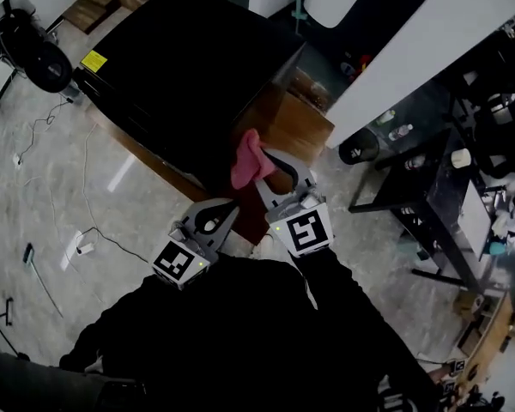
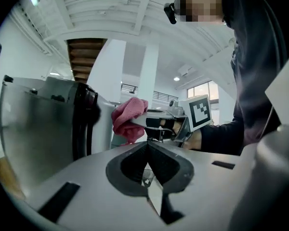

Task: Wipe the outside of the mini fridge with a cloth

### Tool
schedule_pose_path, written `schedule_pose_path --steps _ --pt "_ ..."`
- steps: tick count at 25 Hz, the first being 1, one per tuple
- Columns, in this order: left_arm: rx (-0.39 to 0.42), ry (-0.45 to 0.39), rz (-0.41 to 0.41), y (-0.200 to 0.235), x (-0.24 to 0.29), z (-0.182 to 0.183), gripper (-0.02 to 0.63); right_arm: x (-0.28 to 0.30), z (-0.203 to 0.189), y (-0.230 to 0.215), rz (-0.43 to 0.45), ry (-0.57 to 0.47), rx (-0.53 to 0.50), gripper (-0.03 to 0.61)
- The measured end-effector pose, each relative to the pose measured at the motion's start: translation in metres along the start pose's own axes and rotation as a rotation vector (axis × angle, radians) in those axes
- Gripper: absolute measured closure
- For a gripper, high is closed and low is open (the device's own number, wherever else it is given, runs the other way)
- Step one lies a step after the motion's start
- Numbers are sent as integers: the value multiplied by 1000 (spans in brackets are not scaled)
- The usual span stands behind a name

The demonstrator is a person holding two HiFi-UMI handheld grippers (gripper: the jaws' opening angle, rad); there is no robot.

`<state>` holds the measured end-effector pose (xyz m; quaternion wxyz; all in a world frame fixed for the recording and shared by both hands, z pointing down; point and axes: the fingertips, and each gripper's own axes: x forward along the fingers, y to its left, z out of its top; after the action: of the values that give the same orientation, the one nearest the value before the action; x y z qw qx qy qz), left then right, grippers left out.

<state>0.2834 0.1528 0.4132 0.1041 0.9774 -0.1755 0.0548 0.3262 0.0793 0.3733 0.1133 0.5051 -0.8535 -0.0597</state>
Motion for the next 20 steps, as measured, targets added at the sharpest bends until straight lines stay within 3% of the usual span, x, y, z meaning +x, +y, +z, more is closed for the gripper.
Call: schedule_pose_path --steps 7,11,15,20 --pt "10 -35 302 20 -20 4 607 46 6 19 146 4 -249 498" --pt "57 -74 426 26 -35 9 607 49 2 25 135 -17 -324 497" --pt "53 -92 501 31 -48 3 607 46 -3 36 123 -45 -401 499" --pt "55 -106 523 48 -40 -7 607 54 -32 45 136 -20 -423 500"
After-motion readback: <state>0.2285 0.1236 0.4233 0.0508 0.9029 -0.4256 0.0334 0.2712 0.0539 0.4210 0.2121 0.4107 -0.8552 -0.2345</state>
